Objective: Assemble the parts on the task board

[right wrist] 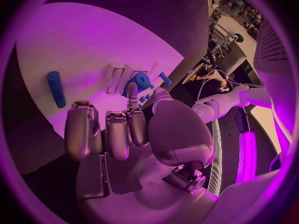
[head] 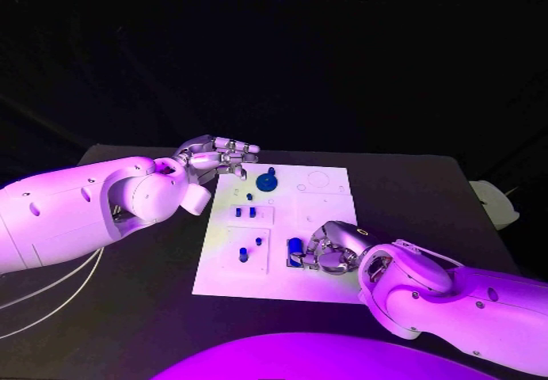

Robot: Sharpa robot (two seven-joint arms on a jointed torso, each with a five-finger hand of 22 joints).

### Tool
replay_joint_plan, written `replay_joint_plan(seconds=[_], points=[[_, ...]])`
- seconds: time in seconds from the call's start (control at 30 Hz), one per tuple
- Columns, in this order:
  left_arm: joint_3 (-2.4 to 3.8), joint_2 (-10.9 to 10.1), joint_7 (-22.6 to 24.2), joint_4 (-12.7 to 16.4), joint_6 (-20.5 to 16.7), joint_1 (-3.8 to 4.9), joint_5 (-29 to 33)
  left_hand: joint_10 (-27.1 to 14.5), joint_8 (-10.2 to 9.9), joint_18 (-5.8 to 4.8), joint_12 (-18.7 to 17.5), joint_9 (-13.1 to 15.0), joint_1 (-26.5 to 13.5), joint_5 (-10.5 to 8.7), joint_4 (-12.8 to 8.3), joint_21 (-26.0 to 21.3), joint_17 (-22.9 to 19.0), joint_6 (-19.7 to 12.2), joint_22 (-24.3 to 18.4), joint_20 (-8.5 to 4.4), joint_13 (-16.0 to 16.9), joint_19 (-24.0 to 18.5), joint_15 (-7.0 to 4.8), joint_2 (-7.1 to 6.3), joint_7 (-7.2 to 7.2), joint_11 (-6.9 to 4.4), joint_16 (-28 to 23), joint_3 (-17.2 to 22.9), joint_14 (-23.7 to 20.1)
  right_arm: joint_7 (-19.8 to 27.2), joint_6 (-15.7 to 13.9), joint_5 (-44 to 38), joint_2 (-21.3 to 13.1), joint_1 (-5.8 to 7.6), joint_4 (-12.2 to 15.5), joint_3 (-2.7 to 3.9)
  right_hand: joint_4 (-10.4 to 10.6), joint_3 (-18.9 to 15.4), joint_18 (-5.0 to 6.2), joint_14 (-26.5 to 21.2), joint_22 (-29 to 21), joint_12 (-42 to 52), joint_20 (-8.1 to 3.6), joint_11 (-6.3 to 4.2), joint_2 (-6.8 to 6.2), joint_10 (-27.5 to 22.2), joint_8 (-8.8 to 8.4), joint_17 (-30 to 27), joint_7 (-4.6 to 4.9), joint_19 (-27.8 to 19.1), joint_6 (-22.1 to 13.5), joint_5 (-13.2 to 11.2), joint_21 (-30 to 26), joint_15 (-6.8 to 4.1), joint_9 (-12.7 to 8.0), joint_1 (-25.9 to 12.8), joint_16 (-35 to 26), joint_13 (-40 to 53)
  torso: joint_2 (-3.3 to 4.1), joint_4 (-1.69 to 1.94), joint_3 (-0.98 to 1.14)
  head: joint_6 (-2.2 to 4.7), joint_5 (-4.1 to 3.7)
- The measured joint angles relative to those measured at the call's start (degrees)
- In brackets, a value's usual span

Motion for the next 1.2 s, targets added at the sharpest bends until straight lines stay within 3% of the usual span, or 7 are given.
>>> replay_joint_plan(seconds=[0.2,0.47,0.73,1.07,1.2], points=[[0.00,0.0,0.0,0.0,0.0,0.00,0.0,0.0,0.0,0.00,0.0,0.0,0.0,0.00,0.0,0.0,0.0,0.0,0.0,0.00,0.0,0.0,0.00,0.00,0.00,0.00,0.0,0.0,0.0,0.9,-0.1,0.3,-1.4,-0.08,1.2,-0.01,-0.3,-0.1,0.00,0.0,0.0,0.0,0.00,-0.20,-0.09,0.2,0.24,0.0,-0.21,0.0,-0.2,0.0,0.2,0.00,0.4,2.1,0.2,0.0,-0.01,-0.01,0.00,0.04,0.11],[0.00,-0.1,0.0,0.0,0.0,0.00,0.0,0.0,0.0,0.00,0.0,0.0,0.0,0.00,0.0,0.0,0.0,0.0,0.0,0.00,0.0,0.0,0.00,0.00,0.00,0.00,0.0,0.0,0.0,1.5,0.9,1.1,-1.8,-0.15,0.4,-0.02,-0.7,-0.1,0.00,0.0,0.0,0.2,0.00,-0.20,0.23,0.2,0.23,0.0,-0.21,0.0,-0.2,0.0,0.4,0.00,0.6,2.9,0.2,0.0,-0.04,0.04,-0.05,-0.02,0.03],[0.00,-0.1,0.0,0.0,0.0,-0.01,0.0,-0.2,0.2,0.00,0.0,0.0,0.0,0.00,0.0,0.0,0.0,0.0,0.0,0.00,0.0,0.0,0.21,0.00,0.00,0.22,0.0,0.0,-0.2,1.3,1.7,1.2,-1.1,-0.16,-1.3,-0.02,-0.7,-0.1,0.00,0.0,0.0,0.2,-0.20,-0.20,0.89,0.2,0.46,0.0,-0.21,0.2,-0.2,0.0,0.6,0.00,0.7,3.6,0.2,0.0,-0.01,0.12,-0.07,-0.10,0.08],[0.00,-0.1,-0.1,0.0,0.0,-0.01,0.0,-0.2,0.2,0.00,0.0,0.0,0.0,0.00,0.0,0.0,0.0,0.0,0.0,0.00,0.0,0.0,0.21,0.00,0.00,0.22,0.0,0.0,-0.2,1.1,2.5,1.0,0.6,-0.16,-2.4,-0.02,-0.8,0.0,0.01,0.0,0.0,0.2,-0.20,-0.20,0.82,0.2,0.68,0.0,-0.21,0.2,-0.2,0.0,0.6,0.01,0.9,4.1,0.2,0.0,-0.01,0.12,-0.07,-0.32,0.16],[0.00,0.0,-0.1,0.0,0.0,0.00,0.0,-0.2,0.2,0.00,0.0,0.0,0.0,0.00,0.0,0.0,0.0,0.0,0.0,0.00,0.0,0.0,0.21,0.00,0.00,0.22,0.0,0.0,-0.2,0.9,2.9,0.9,1.4,-0.16,-2.9,-0.02,-1.1,-0.3,0.00,0.0,0.0,0.2,-0.20,-0.40,0.78,0.0,0.91,0.0,-0.21,0.2,-0.2,-1.6,0.6,0.01,1.2,4.7,0.2,0.0,-0.01,0.12,-0.07,-0.35,0.13]])
